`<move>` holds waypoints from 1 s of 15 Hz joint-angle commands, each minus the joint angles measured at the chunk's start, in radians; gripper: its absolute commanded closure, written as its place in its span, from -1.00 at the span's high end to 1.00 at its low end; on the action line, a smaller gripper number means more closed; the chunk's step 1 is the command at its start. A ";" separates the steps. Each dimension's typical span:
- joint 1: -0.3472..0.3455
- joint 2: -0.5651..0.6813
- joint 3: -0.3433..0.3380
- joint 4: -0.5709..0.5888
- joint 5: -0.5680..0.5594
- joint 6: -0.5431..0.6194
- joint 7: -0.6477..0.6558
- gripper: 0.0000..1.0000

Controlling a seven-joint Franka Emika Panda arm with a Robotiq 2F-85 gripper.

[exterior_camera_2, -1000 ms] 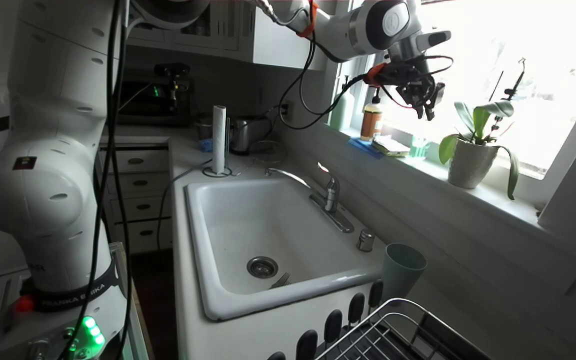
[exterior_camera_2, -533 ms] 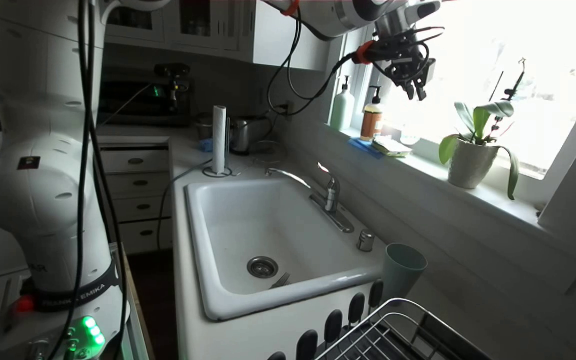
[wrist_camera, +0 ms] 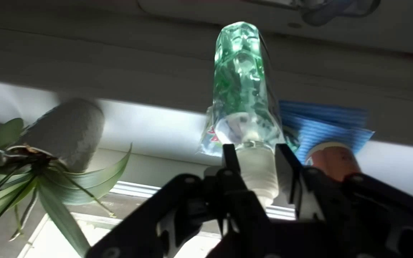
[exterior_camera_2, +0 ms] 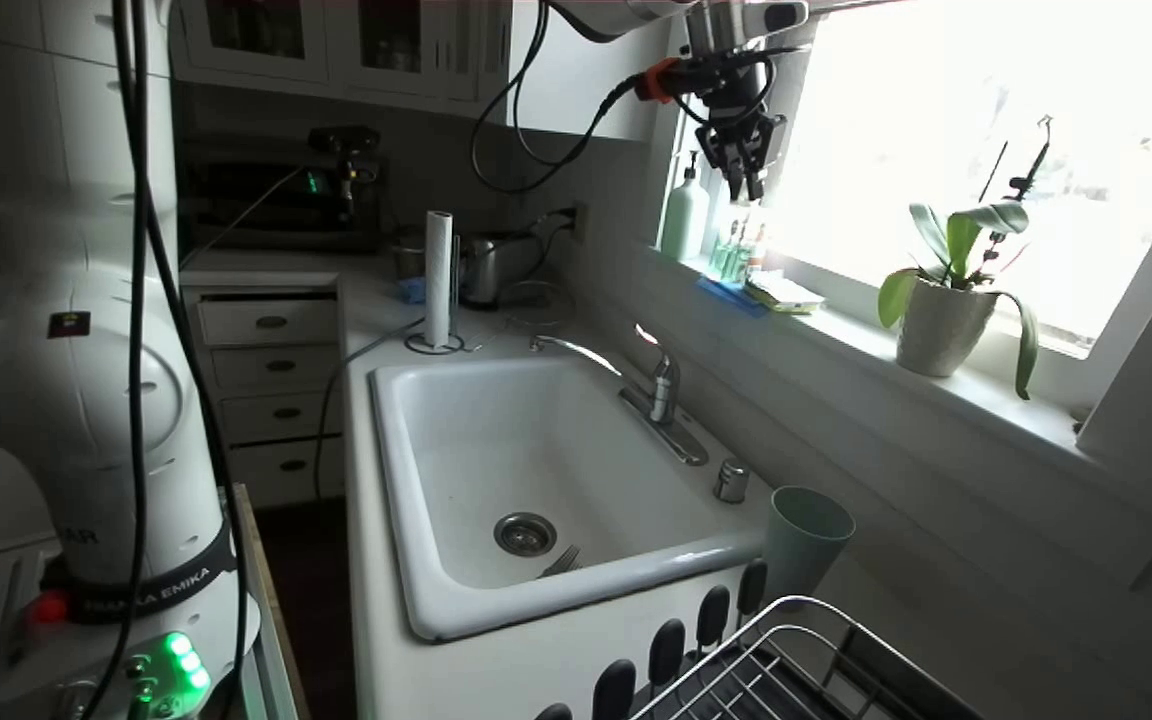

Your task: Place the bottle on the right in-between the two bottles on the left then move the orange pump bottle to the far right.

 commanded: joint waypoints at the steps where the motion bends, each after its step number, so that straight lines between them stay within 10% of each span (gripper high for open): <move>1: 0.017 0.007 0.038 -0.004 0.103 -0.033 -0.025 -0.85; 8: 0.060 0.099 0.088 0.043 0.154 0.030 -0.021 -0.85; 9: 0.058 0.070 0.083 0.002 0.146 0.025 -0.007 -0.38; 15: 0.065 0.095 0.084 0.022 0.146 0.027 -0.007 -0.38</move>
